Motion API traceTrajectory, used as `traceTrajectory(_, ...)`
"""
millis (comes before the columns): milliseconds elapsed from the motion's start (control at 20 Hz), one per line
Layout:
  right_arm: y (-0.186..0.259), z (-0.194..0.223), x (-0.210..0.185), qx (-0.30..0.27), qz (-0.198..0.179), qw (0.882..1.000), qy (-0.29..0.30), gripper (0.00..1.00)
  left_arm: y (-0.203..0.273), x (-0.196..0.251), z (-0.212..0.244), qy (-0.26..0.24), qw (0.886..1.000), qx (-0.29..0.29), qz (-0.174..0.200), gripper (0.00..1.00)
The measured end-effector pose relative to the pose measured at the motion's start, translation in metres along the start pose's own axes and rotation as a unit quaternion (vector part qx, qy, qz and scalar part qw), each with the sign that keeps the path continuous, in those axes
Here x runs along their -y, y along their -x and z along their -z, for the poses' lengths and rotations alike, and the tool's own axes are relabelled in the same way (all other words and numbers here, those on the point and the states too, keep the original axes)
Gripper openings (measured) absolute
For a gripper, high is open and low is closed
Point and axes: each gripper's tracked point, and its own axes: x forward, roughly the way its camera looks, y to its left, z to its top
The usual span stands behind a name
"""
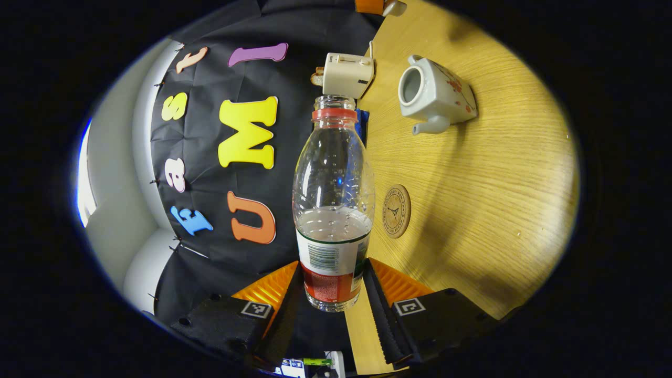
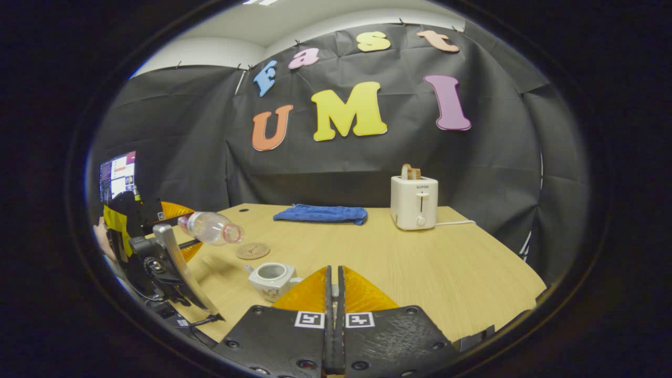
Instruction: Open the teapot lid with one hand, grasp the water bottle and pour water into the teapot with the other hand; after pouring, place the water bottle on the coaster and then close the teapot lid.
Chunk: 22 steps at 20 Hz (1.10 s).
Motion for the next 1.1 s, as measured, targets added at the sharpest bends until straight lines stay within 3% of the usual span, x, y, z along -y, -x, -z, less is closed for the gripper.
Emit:
traceTrajectory(750,0.007,0.009,0.017,-0.002,0.007,1.0,-0.003,0.02,-0.007,-0.022,-0.029,-0.146,0.988,0.012,-0.048,0.69)
traceTrajectory(1100,0.009,0.01,0.019,0.001,0.008,1.0,-0.005,0.02,-0.008,-0.028,-0.035,-0.181,0.982,0.012,-0.059,0.69)
